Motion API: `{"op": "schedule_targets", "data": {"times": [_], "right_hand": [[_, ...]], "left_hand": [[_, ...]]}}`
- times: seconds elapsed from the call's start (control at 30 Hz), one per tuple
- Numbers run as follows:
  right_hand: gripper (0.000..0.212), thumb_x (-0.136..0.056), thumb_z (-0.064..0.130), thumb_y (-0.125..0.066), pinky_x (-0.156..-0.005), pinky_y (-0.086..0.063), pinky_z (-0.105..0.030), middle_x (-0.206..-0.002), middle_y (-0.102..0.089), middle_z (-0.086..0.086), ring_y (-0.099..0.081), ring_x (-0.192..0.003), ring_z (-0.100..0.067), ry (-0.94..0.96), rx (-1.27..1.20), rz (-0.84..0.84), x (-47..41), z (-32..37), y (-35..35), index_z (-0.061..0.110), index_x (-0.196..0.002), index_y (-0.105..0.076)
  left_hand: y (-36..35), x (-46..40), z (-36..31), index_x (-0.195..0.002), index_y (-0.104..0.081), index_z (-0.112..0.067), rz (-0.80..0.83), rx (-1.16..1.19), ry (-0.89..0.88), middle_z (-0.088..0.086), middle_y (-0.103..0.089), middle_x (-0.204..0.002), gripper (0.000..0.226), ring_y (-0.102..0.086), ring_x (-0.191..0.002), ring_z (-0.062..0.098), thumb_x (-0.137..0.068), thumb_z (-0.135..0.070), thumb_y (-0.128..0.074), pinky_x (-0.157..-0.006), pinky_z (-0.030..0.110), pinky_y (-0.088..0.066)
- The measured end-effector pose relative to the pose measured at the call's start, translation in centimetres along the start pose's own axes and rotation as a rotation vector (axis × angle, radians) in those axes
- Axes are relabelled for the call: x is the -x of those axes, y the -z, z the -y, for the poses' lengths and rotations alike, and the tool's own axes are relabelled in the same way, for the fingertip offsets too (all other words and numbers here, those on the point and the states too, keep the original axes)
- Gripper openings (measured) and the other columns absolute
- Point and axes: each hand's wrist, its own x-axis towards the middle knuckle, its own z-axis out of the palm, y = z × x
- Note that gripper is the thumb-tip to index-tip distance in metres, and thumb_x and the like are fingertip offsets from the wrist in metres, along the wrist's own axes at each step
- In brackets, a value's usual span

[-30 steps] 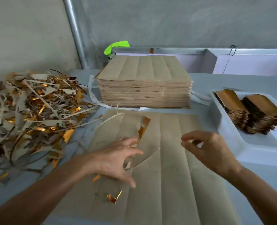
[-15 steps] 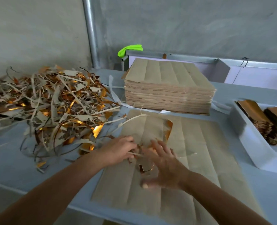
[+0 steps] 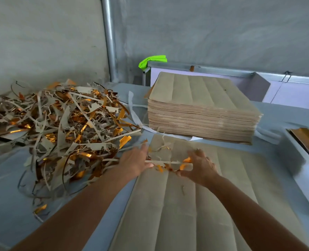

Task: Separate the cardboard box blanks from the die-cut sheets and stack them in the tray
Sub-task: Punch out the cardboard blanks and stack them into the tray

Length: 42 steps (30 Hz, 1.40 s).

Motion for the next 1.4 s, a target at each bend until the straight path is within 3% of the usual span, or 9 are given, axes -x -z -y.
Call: {"op": "schedule_targets", "data": {"times": [0.17,0.4,0.57,0.7,0.8,0.9,1.1,1.27,1.4], "right_hand": [[0.029,-0.086,0.026,-0.065,-0.087,-0.041,-0.027,-0.118,-0.060,-0.010,-0.056,-0.110,-0.026,0.112,-0.223,-0.057,-1.3,4.3,-0.8,0.016,-0.113,-0.068],[0.047,-0.096,0.028,-0.048,-0.106,-0.031,-0.032,-0.148,-0.035,-0.005,-0.035,-0.131,-0.028,0.378,-0.279,-0.120,-2.4,13.6,-2.6,0.025,-0.142,-0.038],[0.051,-0.099,0.020,-0.036,-0.118,-0.014,-0.042,-0.156,-0.015,-0.014,-0.009,-0.144,-0.032,0.469,-0.249,0.062,-3.2,19.9,-6.6,0.012,-0.148,-0.021],[0.065,-0.096,0.028,-0.043,-0.119,-0.005,-0.041,-0.158,-0.009,-0.008,-0.003,-0.145,-0.028,0.460,-0.102,0.208,-4.0,21.6,-8.6,0.013,-0.152,-0.012],[0.055,-0.096,0.023,-0.048,-0.115,-0.025,-0.038,-0.151,-0.033,-0.012,-0.026,-0.141,-0.026,0.214,0.138,0.095,-3.4,25.1,-8.6,0.010,-0.147,-0.030],[0.040,-0.097,0.010,-0.038,-0.113,-0.027,-0.038,-0.135,-0.052,-0.015,-0.043,-0.131,-0.027,0.097,-0.022,0.299,-4.3,26.0,-8.6,0.001,-0.135,-0.045],[0.045,-0.098,0.017,-0.040,-0.107,-0.028,-0.055,-0.150,-0.030,-0.015,-0.019,-0.139,-0.036,0.701,0.251,0.237,-0.5,22.4,-6.2,0.013,-0.143,-0.040],[0.038,-0.094,0.009,-0.045,-0.100,-0.040,-0.036,-0.134,-0.052,-0.011,-0.046,-0.124,-0.029,0.607,0.116,0.206,3.0,15.6,-3.6,0.011,-0.131,-0.053],[0.032,-0.094,0.016,-0.045,-0.102,-0.037,-0.031,-0.130,-0.054,-0.004,-0.042,-0.128,-0.021,0.398,0.086,0.087,6.3,7.5,-2.1,0.013,-0.123,-0.057]], "left_hand": [[1.8,-0.6,2.0,-0.105,-0.064,-0.014,-0.202,-0.045,0.198,0.008,-0.066,-0.102,0.016,-0.062,-0.096,0.024,-0.093,-0.013,-0.053,-0.070,0.032,-0.047],[6.1,-1.0,9.6,-0.092,-0.057,-0.008,-0.588,0.078,0.527,-0.001,-0.049,-0.068,0.008,-0.041,-0.053,0.013,-0.093,-0.016,-0.053,-0.044,0.024,-0.033],[5.0,-0.1,11.6,-0.130,-0.039,-0.011,-0.403,-0.187,0.408,0.012,-0.048,-0.120,0.038,-0.050,-0.106,0.025,-0.094,-0.019,-0.050,-0.082,0.036,-0.044],[3.6,0.6,10.9,-0.147,-0.025,-0.026,-0.429,-0.115,-0.010,-0.003,-0.017,-0.156,0.066,-0.012,-0.141,0.023,-0.087,-0.016,-0.051,-0.112,0.045,-0.007],[3.6,0.9,10.0,-0.142,-0.039,-0.033,-0.346,0.380,-0.173,-0.021,-0.023,-0.148,0.052,-0.010,-0.140,0.007,-0.092,-0.018,-0.047,-0.111,0.030,0.002],[3.2,0.5,10.4,-0.131,-0.055,-0.031,-0.069,0.328,-0.158,-0.016,-0.041,-0.142,0.043,-0.024,-0.138,0.005,-0.103,-0.038,-0.022,-0.111,0.032,0.001],[2.1,-0.2,14.3,-0.132,-0.053,-0.031,0.099,0.330,-0.036,-0.007,-0.036,-0.150,0.048,-0.022,-0.140,0.006,-0.101,-0.047,-0.020,-0.112,0.034,0.014],[0.5,-0.1,14.9,-0.149,-0.017,-0.034,0.047,-0.306,-0.026,-0.010,-0.012,-0.158,0.053,-0.010,-0.144,0.019,-0.099,-0.050,-0.016,-0.113,0.052,0.012],[1.3,0.4,12.7,-0.139,-0.037,-0.025,-0.141,-0.443,-0.036,-0.009,-0.043,-0.144,0.042,-0.022,-0.140,0.027,-0.099,-0.038,-0.033,-0.111,0.057,0.012]]}}
